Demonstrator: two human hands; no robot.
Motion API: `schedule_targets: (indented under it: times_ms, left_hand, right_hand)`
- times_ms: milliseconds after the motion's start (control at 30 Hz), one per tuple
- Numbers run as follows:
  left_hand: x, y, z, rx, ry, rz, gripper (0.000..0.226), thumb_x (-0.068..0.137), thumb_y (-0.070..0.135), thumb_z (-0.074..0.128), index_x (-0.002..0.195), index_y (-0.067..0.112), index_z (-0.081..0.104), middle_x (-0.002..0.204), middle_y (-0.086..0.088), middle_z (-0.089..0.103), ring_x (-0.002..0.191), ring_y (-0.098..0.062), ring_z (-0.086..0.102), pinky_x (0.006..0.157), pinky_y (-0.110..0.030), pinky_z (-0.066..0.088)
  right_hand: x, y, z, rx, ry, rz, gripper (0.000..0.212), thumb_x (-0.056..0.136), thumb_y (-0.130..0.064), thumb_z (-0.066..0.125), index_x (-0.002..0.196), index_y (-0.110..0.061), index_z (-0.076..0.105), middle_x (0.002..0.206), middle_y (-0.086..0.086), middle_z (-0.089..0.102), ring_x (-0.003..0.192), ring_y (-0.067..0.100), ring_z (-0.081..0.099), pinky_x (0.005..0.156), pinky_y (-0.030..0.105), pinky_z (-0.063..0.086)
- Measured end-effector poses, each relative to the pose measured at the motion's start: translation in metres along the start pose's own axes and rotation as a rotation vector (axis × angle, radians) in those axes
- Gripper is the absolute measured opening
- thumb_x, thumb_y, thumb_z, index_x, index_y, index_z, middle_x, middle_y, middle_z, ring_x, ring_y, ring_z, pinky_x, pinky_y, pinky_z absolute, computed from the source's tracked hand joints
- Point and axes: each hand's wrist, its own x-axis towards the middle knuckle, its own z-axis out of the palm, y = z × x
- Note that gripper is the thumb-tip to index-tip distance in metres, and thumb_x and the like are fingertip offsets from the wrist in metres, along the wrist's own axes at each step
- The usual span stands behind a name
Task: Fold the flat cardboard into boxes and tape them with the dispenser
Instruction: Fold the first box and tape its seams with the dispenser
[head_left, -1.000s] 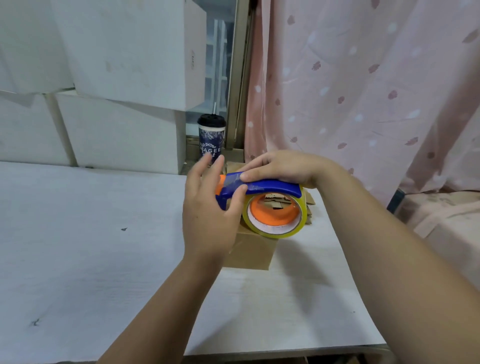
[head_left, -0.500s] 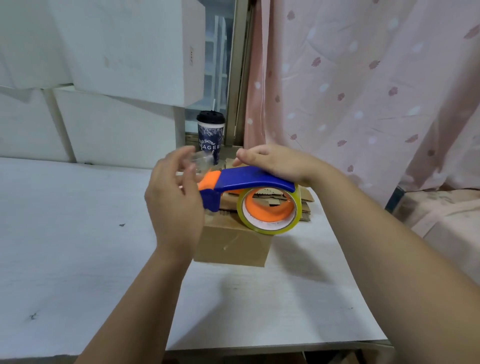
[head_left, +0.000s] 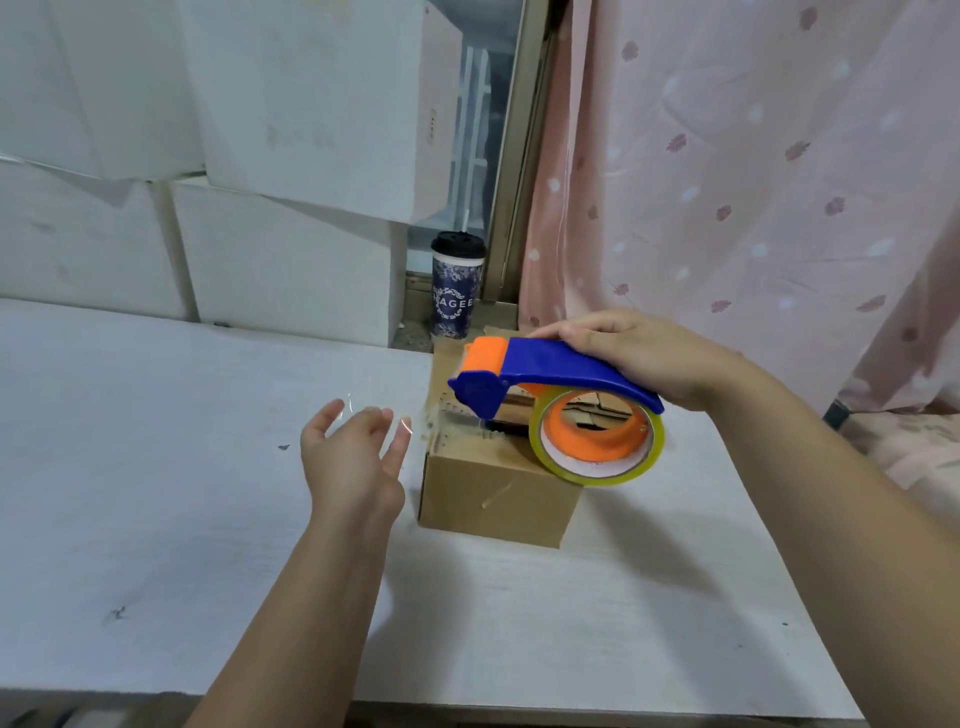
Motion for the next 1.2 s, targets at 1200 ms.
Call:
schedule_targets:
  times_ms: [1200]
  left_hand:
    - [-0.008, -0.013, 0.033, -0.064, -0.246, -0.051, 0.039, 0.09, -0.005, 0.052, 0.118, 0.021, 0.049, 0.085, -0.005, 0.062, 0.074, -0.008, 0.069, 0.073, -0.058, 0.05]
  right_hand:
    - [-0.037, 0.043, -0.007, 0.014, 0.069, 0.016, 0.046, 0.08, -0.009, 0.07, 0.102, -0.044, 0.047, 0.086, -0.014, 0.055, 0.064, 0.001, 0.056, 0.047, 0.01, 0.04]
